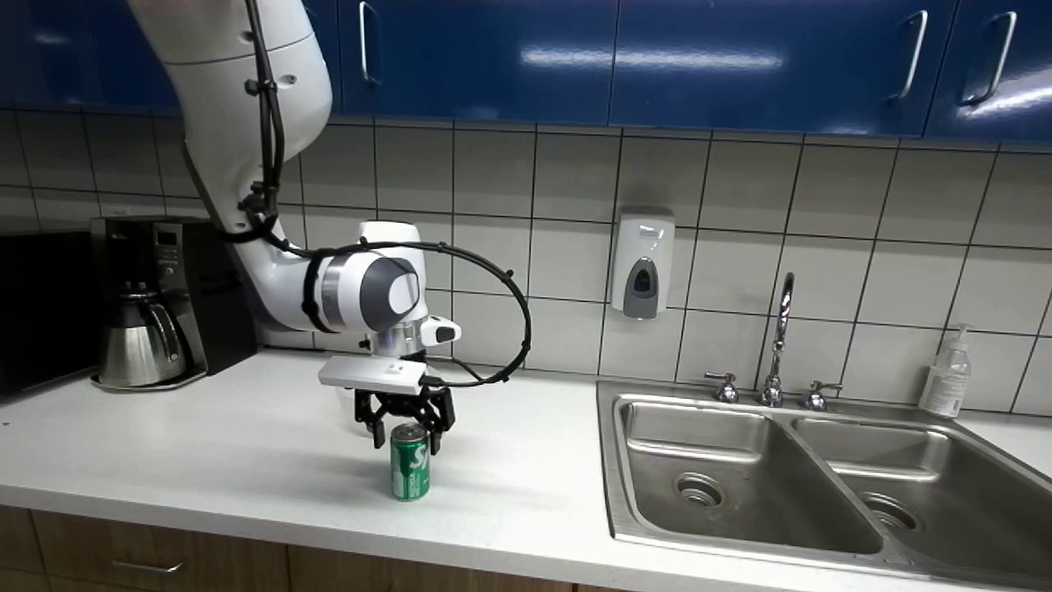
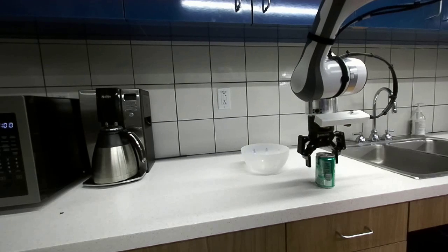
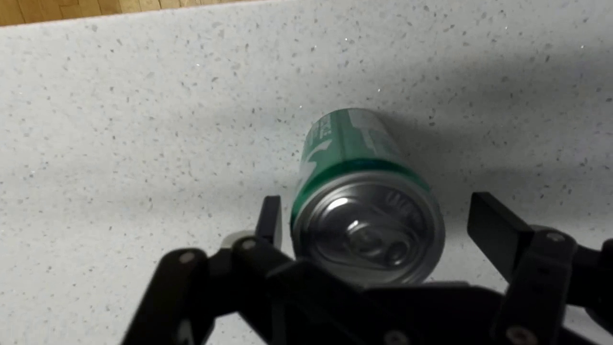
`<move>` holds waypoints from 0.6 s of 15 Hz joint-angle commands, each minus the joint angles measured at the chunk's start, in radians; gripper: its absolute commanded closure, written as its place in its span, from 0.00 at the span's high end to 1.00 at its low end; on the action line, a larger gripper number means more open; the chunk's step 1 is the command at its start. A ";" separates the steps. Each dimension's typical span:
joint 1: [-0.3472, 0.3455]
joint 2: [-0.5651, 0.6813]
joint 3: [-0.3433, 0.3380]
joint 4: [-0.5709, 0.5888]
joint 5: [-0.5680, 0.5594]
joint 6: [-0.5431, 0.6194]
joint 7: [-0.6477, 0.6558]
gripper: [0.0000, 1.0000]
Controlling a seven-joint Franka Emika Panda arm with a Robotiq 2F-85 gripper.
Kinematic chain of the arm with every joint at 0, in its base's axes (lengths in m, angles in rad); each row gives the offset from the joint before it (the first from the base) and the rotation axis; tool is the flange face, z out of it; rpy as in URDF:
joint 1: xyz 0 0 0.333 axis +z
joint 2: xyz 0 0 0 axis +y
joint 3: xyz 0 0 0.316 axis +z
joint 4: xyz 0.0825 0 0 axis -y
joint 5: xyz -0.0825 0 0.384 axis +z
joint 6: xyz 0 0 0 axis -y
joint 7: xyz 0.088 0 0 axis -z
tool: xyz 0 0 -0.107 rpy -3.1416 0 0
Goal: Remove the green can from the bowl.
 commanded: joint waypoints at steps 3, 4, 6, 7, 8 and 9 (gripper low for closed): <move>0.015 -0.057 -0.003 0.066 -0.025 -0.104 0.037 1.00; 0.020 -0.066 -0.006 0.079 -0.036 -0.121 0.047 1.00; 0.026 -0.084 -0.008 0.106 -0.055 -0.174 0.067 1.00; 0.027 -0.093 -0.007 0.119 -0.062 -0.207 0.076 1.00; 0.030 -0.103 -0.005 0.130 -0.071 -0.243 0.087 1.00; 0.035 -0.110 -0.002 0.141 -0.083 -0.287 0.101 1.00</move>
